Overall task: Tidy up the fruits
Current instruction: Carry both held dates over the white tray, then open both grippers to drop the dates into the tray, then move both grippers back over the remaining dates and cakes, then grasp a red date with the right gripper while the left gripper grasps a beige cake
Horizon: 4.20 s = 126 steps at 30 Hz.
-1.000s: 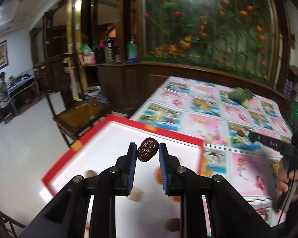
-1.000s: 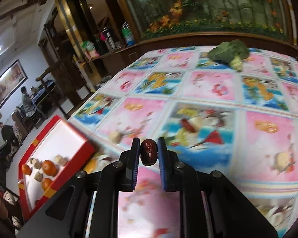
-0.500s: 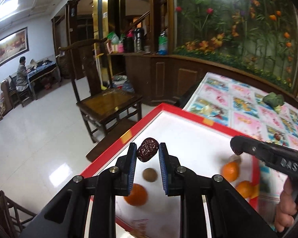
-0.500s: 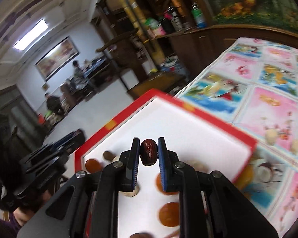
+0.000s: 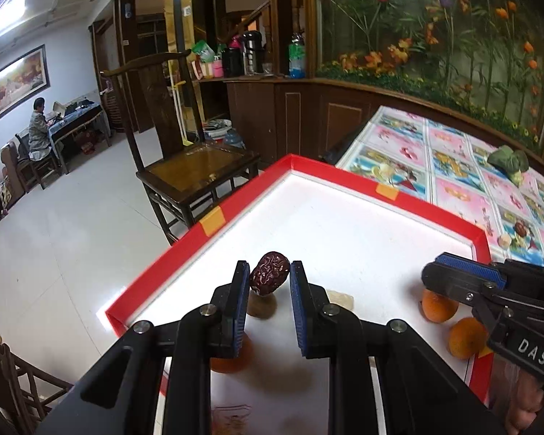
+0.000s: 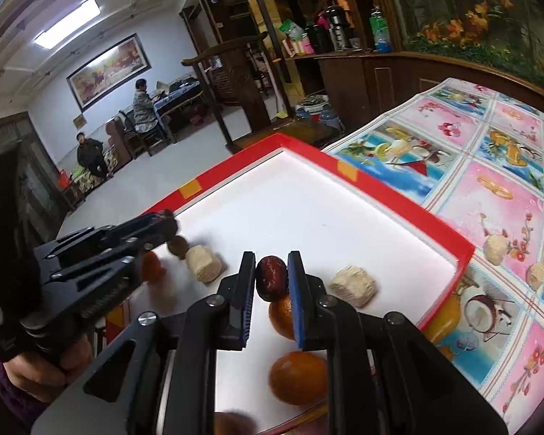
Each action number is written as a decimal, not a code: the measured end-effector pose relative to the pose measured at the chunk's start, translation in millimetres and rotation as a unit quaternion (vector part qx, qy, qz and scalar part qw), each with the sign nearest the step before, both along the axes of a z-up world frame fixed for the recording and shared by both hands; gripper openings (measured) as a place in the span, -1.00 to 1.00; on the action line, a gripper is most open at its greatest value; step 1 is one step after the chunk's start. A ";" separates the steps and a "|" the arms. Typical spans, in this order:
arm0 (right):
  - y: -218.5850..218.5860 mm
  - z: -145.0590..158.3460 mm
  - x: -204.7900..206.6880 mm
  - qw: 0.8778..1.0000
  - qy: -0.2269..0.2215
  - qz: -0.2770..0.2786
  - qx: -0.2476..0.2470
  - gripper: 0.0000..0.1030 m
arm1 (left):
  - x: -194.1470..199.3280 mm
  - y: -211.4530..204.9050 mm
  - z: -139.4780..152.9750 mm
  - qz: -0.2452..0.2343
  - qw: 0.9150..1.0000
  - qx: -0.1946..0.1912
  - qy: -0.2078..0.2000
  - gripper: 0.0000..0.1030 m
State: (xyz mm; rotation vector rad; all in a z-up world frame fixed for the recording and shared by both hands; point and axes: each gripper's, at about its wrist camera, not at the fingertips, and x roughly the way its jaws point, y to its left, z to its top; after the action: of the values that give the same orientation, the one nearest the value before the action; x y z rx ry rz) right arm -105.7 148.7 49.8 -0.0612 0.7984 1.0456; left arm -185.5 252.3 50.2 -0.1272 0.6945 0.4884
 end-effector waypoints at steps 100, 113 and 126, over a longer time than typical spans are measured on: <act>-209.2 -33.0 172.2 0.950 0.021 -0.289 -0.121 -0.64 | 71.0 -191.3 10.6 -0.205 0.976 0.047 0.050 0.34; -314.9 57.9 145.5 0.939 0.015 -0.334 0.080 -0.64 | 91.5 -211.9 -2.1 -0.232 0.969 0.050 0.075 0.34; -289.8 27.4 160.7 0.940 0.078 -0.325 0.061 -0.64 | 179.7 -219.0 -31.0 -0.247 0.961 -0.025 0.121 0.07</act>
State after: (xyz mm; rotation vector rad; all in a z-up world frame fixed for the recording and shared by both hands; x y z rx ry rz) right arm 54.9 -141.1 77.2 0.3764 0.8136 0.4685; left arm -5.7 33.4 19.3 0.0618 0.9442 0.0042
